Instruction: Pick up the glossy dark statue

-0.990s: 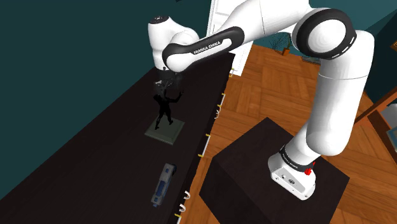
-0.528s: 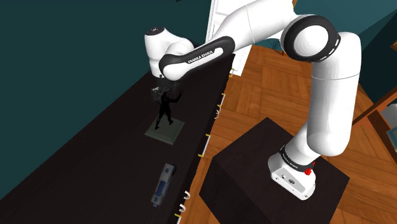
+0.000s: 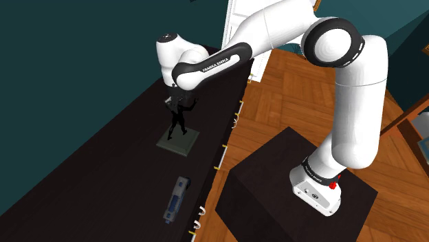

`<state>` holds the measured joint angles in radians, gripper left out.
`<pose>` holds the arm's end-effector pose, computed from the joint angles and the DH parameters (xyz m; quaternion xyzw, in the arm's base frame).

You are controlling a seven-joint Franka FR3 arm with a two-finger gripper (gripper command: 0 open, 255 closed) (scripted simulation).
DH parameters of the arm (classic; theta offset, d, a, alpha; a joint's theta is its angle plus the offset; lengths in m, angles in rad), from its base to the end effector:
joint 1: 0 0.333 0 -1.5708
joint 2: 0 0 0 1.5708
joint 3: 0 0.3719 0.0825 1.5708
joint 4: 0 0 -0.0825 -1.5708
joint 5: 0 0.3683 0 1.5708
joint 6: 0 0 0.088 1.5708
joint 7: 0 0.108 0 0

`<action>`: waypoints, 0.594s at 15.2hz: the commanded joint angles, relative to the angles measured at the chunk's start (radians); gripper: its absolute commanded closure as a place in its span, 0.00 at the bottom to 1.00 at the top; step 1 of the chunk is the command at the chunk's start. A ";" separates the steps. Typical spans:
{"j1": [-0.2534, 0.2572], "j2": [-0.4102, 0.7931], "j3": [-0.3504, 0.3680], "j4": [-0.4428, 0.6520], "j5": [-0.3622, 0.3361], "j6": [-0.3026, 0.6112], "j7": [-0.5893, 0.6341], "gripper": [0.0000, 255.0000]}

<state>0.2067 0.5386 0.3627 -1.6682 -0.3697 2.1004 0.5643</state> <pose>0.6047 0.3211 0.3597 0.9942 0.0808 0.0087 0.0701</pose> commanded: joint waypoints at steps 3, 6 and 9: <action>0.000 0.002 -0.001 -0.001 0.000 0.001 0.000 1.00; -0.002 -0.004 0.001 0.004 0.003 -0.009 -0.004 1.00; -0.005 -0.024 0.007 0.016 0.014 -0.038 -0.013 1.00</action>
<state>0.2033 0.5234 0.3674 -1.6542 -0.3595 2.0703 0.5537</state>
